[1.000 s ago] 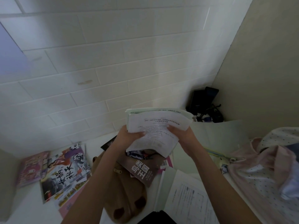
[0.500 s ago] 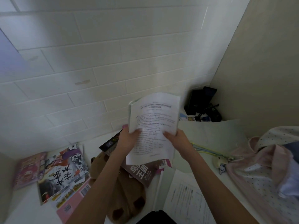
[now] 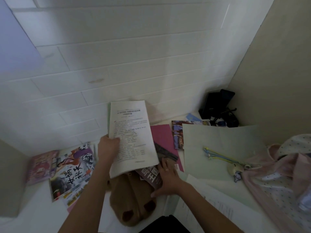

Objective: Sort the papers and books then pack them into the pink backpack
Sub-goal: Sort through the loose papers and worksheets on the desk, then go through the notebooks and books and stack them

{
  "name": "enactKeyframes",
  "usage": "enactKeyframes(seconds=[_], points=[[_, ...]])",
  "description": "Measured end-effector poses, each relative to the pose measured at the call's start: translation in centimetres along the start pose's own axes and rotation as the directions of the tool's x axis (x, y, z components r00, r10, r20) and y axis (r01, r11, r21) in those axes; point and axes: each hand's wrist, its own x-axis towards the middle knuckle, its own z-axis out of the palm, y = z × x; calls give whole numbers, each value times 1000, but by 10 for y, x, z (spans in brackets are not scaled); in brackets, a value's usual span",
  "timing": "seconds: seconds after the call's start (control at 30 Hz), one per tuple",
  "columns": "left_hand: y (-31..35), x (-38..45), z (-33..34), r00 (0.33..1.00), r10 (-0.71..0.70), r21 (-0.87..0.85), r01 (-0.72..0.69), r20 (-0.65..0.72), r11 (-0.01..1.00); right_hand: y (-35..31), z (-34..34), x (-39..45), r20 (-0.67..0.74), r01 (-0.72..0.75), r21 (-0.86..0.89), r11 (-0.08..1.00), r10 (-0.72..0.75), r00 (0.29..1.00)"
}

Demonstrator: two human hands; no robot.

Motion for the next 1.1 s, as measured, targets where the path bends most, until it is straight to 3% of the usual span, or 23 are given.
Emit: enactKeyframes(seconds=[0.07, 0.17, 0.3, 0.43, 0.53, 0.6, 0.67, 0.8, 0.97, 1.1], points=[[-2, 0, -7, 1000, -1, 4, 1, -12, 1000, -3, -1, 0, 31, 9, -49, 999, -8, 999], [-4, 0, -13, 999, -23, -12, 23, -27, 1000, -7, -11, 1, -5, 82, 23, 996, -81, 997], [-4, -1, -21, 999, -45, -69, 43, -27, 997, -11, -26, -6, -275, 154, 202, 967, -95, 957], [-3, 1, -26, 999, -44, -112, 45, 14, 993, -4, -43, -15, -648, 191, 263, 946, 27, 761], [-2, -1, -27, 995, -92, -171, 98, 47, 980, 2, -53, -17, -745, 95, 293, 951, 165, 647], [-1, -2, -27, 991, -119, -200, 128, 53, 971, 6, -59, -16, -787, 106, 417, 903, 300, 539], [-1, -4, -28, 987, -150, -196, 159, 64, 968, 12, -66, -14, -759, 163, 570, 805, 440, 480], [-4, -6, -23, 976, -191, -196, 208, 103, 958, 32, -78, -20, -656, 281, 741, 610, 568, 497], [-2, -11, -6, 975, -175, -184, 198, 134, 963, 49, -79, -29, -391, 388, 901, 194, 751, 532], [-7, -9, 5, 964, -165, -110, 190, 207, 976, 65, -72, -30, -177, 318, 948, -16, 804, 567]])
